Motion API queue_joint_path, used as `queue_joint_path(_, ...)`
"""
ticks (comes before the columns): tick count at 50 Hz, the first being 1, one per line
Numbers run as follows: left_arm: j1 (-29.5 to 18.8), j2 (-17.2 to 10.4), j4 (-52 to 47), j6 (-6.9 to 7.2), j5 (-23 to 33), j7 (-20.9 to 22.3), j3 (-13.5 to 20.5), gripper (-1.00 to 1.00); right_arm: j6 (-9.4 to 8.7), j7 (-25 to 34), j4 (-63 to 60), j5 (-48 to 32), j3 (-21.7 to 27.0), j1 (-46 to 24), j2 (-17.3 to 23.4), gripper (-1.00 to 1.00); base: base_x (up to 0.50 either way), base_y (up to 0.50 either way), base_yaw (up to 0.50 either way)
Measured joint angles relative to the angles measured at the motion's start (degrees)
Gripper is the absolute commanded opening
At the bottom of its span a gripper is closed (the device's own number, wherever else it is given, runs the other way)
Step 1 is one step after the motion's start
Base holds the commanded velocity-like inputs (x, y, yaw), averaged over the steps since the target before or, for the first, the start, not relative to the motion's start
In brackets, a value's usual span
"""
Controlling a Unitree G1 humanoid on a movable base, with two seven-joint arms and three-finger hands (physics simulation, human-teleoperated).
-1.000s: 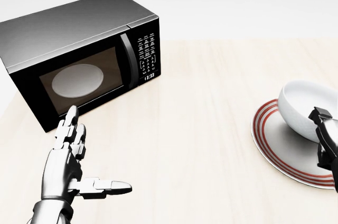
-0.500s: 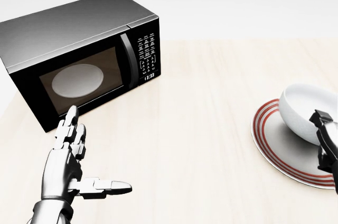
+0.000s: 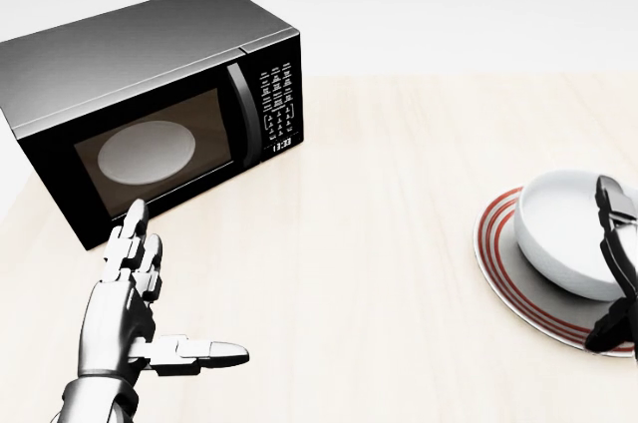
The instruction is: Pick up the white bowl and put it on the plate.
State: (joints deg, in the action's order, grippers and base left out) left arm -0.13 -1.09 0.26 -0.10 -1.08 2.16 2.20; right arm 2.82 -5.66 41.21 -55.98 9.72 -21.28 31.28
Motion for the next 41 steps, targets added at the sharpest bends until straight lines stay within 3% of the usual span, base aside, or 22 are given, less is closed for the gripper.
queue_joint_path(10,0.0,0.0,0.0,0.00,0.0,0.0,0.0,1.00,-2.68,8.5,-15.9,1.3,3.7,3.3,-1.5,1.00,0.00,0.00,0.00)
queue_joint_path(17,0.0,0.0,0.0,0.00,0.0,0.0,0.0,1.00,-7.82,20.5,-34.4,3.5,8.2,3.5,-1.8,1.00,0.00,0.00,0.00)
queue_joint_path(28,0.0,0.0,0.0,0.00,0.0,0.0,0.0,1.00,-7.82,37.9,-58.9,11.4,15.2,-3.5,4.8,1.00,0.00,0.00,0.00)
queue_joint_path(41,0.0,0.0,0.0,0.00,0.0,0.0,0.0,1.00,-7.82,45.7,-82.4,25.0,17.5,-16.7,17.8,1.00,0.00,0.00,0.00)
